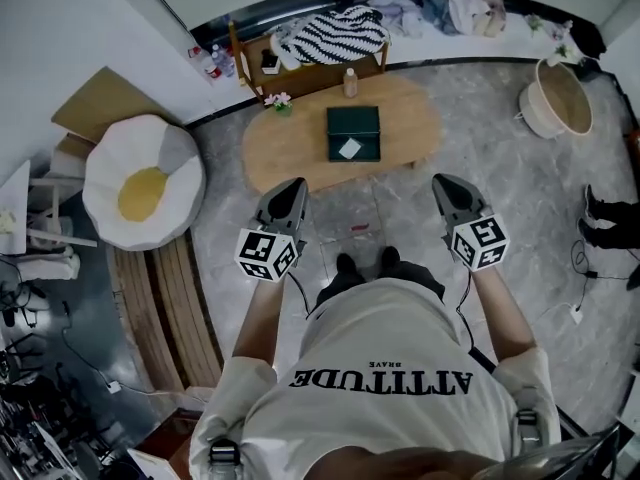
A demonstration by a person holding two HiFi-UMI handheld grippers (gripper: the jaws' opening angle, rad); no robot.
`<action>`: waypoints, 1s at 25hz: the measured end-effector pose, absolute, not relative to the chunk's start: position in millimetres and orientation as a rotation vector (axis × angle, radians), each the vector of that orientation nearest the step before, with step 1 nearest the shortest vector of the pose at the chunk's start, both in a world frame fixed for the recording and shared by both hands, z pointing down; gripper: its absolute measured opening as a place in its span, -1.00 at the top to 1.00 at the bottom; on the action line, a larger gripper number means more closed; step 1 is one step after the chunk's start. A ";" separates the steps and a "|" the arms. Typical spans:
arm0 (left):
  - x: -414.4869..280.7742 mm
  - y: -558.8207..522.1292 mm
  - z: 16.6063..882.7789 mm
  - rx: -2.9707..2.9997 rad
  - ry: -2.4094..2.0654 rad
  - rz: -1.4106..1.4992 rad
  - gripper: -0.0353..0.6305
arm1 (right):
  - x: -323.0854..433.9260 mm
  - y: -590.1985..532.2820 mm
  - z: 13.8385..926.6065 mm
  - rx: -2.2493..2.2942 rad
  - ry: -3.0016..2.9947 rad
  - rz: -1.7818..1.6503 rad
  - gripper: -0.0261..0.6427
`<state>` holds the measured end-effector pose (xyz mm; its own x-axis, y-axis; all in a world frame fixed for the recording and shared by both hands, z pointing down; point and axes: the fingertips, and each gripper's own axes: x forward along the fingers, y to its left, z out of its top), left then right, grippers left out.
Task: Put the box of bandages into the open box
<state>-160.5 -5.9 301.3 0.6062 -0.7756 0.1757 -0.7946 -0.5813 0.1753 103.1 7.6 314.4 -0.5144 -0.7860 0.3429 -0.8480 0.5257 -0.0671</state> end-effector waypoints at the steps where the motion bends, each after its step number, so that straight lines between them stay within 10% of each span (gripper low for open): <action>1: -156.2 -3.3 299.1 2.594 -1.308 0.112 0.83 | 108.3 8.6 313.4 1.370 -2.505 0.329 0.86; 25: -126.4 26.0 289.1 2.535 -1.487 0.108 0.83 | 146.1 14.9 291.6 1.293 -2.619 0.224 0.86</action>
